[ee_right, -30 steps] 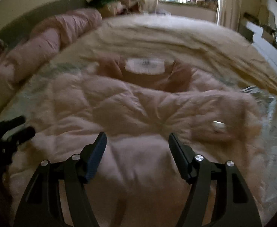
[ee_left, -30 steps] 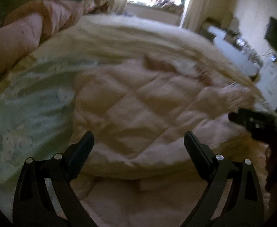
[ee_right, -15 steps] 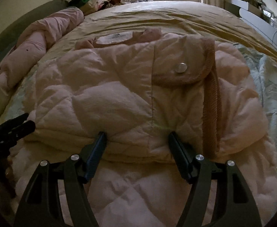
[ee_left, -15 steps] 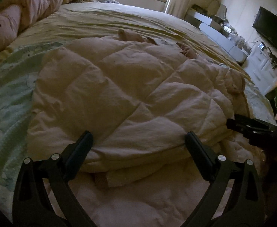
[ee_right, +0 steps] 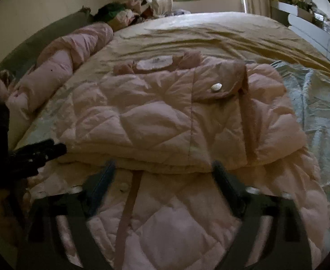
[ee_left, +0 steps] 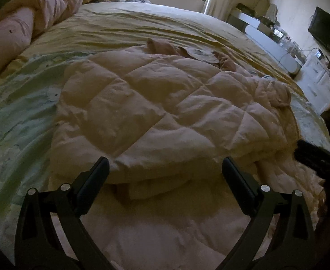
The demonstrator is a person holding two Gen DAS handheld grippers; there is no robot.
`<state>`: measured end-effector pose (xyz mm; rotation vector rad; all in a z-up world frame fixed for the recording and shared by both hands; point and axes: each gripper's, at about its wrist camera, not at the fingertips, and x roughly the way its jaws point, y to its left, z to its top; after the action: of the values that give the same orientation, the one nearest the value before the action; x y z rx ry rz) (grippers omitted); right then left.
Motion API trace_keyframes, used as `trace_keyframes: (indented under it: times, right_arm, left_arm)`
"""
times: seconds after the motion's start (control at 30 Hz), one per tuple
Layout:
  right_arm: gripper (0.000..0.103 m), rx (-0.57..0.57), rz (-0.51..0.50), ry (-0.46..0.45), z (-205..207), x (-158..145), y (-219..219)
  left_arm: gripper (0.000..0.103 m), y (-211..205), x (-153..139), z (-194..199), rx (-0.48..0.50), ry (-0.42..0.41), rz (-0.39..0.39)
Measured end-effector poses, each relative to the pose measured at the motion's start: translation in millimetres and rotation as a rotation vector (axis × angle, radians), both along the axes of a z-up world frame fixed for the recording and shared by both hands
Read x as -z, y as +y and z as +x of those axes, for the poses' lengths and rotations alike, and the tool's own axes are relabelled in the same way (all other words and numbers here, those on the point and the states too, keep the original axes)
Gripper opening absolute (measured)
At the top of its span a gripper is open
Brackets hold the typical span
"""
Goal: Fold large clothes
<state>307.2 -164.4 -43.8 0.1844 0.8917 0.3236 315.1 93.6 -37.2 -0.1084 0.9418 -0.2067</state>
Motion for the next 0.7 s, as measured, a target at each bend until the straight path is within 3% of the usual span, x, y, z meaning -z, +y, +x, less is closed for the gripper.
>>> trace_keyframes:
  times: [0.2,0.4,0.7]
  right_arm:
    - [0.099,0.048,0.069,-0.020,-9,-17,-12]
    - [0.099,0.047,0.071,-0.048,-18,-30,-12]
    - [0.099,0.044,0.063,-0.096,-32,-52,-13]
  left_arm:
    - [0.094,4,-6,-16,-0.026,-0.008,0.024]
    - [0.094,7,-16,-34,-0.035,-0.040,0.067]
    - [0.094,14,-36,-62,-0.072,-0.104,0.044]
